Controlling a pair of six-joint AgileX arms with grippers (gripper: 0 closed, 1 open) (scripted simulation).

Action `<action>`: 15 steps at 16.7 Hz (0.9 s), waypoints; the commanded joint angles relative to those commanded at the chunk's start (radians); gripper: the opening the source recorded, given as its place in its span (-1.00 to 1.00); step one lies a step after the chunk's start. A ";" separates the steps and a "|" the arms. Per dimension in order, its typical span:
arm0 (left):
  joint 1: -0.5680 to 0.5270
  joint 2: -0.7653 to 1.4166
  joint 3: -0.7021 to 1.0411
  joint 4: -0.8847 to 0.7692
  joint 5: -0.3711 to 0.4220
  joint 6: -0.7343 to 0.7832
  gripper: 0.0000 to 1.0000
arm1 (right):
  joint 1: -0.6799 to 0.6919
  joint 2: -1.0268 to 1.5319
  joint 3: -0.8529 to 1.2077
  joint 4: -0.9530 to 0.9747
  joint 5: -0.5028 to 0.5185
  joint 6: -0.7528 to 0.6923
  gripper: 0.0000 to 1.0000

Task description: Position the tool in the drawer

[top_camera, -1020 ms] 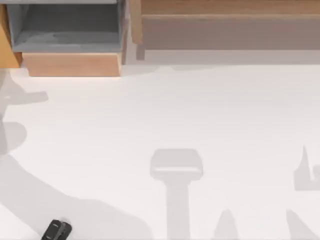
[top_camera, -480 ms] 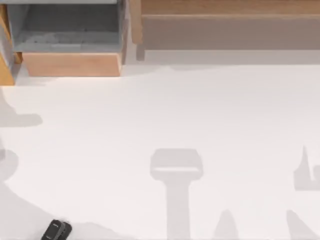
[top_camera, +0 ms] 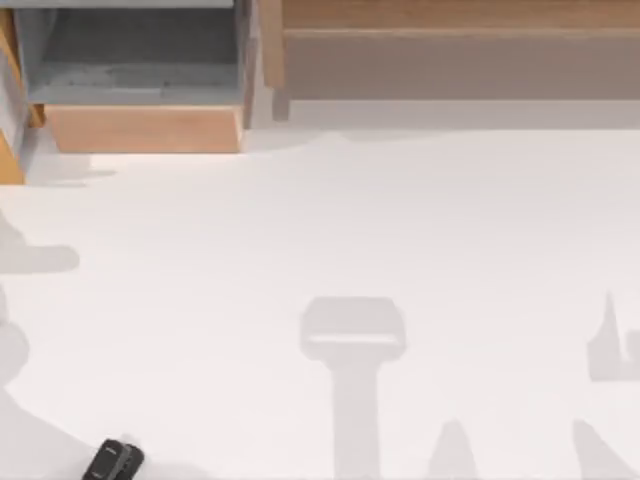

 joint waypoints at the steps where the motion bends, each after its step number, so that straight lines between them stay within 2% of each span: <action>1: 0.011 -0.013 -0.031 0.017 0.012 0.001 -1.00 | 0.000 0.000 0.000 0.000 0.000 0.000 1.00; 5: 0.054 -0.060 -0.143 0.076 0.053 0.001 -1.00 | 0.000 0.000 0.000 0.000 0.000 0.000 1.00; 11: 0.061 -0.064 -0.158 0.085 0.060 0.003 -1.00 | 0.000 0.000 0.000 0.000 0.000 0.000 1.00; 15: 0.108 -0.094 -0.240 0.131 0.107 0.006 -1.00 | 0.000 0.000 0.000 0.000 0.000 0.000 1.00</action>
